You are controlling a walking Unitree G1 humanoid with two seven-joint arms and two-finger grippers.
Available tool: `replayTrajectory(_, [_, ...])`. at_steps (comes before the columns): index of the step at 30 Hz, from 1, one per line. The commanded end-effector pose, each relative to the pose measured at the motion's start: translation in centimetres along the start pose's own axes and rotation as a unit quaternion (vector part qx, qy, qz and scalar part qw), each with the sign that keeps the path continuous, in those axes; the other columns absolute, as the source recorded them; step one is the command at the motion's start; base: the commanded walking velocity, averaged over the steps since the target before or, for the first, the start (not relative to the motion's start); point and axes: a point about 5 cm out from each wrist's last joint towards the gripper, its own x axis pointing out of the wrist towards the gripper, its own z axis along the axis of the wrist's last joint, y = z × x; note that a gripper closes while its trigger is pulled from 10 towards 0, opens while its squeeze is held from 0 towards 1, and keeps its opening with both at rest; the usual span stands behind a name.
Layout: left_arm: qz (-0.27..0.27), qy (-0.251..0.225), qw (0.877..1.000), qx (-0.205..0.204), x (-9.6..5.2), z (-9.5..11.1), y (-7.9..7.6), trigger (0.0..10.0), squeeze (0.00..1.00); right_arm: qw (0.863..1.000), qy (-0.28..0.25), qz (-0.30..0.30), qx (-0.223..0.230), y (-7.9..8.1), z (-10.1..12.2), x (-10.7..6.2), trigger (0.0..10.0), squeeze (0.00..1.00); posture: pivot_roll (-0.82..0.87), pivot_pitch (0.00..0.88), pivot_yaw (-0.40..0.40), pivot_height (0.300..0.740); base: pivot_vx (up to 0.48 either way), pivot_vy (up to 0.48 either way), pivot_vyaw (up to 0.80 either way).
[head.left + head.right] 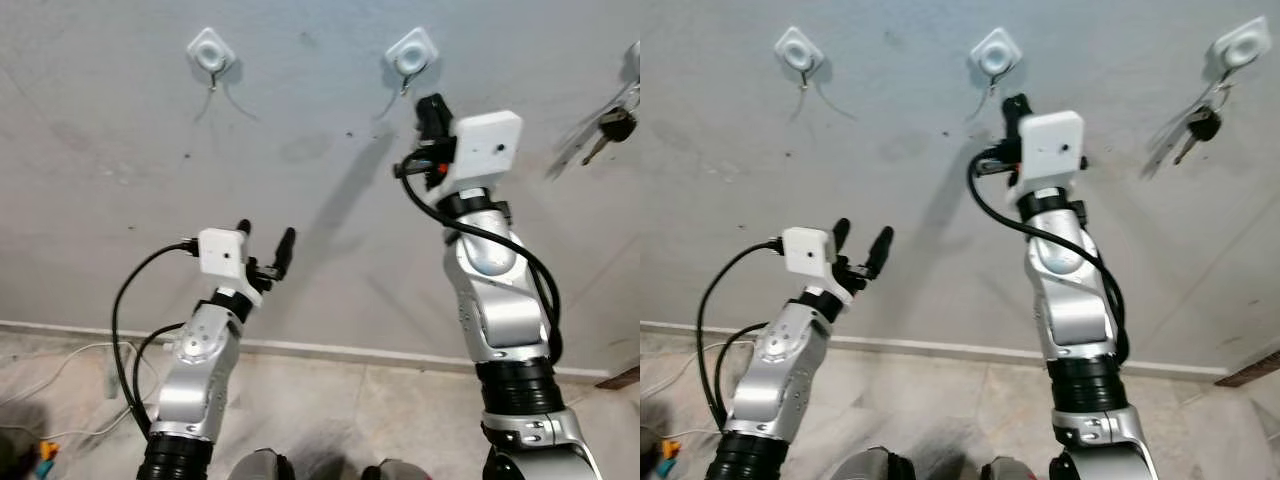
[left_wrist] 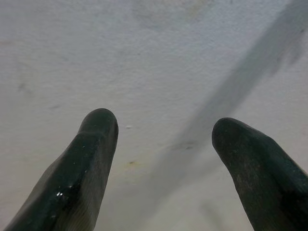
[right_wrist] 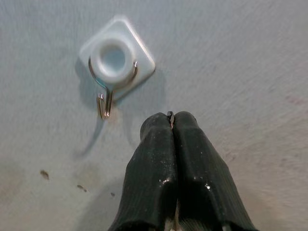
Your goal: Hang keys on a hook
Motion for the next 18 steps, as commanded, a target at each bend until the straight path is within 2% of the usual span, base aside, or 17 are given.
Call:
replayTrajectory(1, [0.008,0.006,1.000,0.007,-0.3,-0.1,0.6,10.0,0.00,1.000,-0.007,0.010,0.005,0.8,0.3,0.0,10.0,0.00,-0.04,0.178,0.086,0.740,0.000,-0.255,0.00])
replayTrajectory(13, [0.008,0.009,1.000,0.000,-0.4,-0.1,0.6,10.0,0.00,1.000,-0.001,0.023,0.016,1.4,0.1,-0.6,10.0,0.00,-0.03,0.186,0.092,0.740,0.000,0.000,0.00])
replayTrajectory(18, [0.010,0.010,1.000,0.001,-0.5,-0.1,0.7,10.0,0.00,0.997,-0.006,0.058,0.042,2.7,0.4,-0.7,10.0,0.00,-0.03,0.193,0.095,0.740,0.000,0.000,0.00])
